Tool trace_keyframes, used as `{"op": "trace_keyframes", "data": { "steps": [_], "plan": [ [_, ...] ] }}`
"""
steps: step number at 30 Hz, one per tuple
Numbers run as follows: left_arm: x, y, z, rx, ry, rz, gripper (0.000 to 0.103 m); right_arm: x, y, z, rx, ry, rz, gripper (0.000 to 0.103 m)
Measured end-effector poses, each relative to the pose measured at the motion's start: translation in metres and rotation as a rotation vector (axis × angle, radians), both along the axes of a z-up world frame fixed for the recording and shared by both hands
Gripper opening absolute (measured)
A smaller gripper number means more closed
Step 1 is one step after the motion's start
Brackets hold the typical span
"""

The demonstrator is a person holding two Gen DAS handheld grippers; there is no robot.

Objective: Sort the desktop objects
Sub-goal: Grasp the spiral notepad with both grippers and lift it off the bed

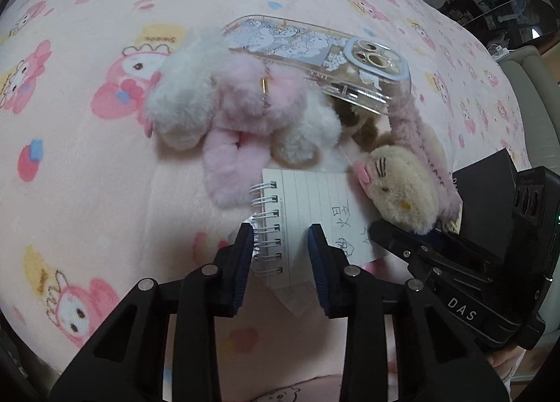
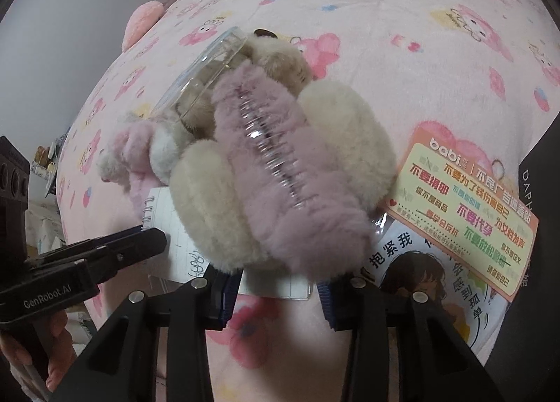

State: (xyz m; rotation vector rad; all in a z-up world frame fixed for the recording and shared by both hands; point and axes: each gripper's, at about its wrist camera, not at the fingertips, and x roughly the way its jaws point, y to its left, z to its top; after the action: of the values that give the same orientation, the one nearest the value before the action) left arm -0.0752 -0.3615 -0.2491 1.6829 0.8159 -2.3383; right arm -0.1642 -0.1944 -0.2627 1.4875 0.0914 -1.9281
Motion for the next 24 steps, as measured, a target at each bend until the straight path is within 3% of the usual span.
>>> {"op": "trace_keyframes", "data": {
  "steps": [8,11,14,18,24],
  "plan": [
    [0.032,-0.014,-0.002,0.069,-0.040,0.019,0.041,0.046,0.009,0.018,0.016,-0.052,0.119,0.034],
    [0.027,-0.020,-0.008,0.086,-0.028,0.041,0.043,0.043,0.005,0.008,0.035,-0.024,0.089,0.034],
    [0.022,-0.018,-0.008,0.112,-0.040,0.029,0.044,0.034,0.003,-0.001,-0.003,-0.055,0.060,0.038],
    [0.021,0.006,0.022,0.022,-0.029,-0.027,0.048,0.040,0.002,0.012,0.011,-0.032,0.079,0.038],
    [0.051,0.043,0.078,0.030,0.087,-0.067,0.048,0.069,0.031,0.071,0.002,0.094,0.058,0.038]
  ]
}}
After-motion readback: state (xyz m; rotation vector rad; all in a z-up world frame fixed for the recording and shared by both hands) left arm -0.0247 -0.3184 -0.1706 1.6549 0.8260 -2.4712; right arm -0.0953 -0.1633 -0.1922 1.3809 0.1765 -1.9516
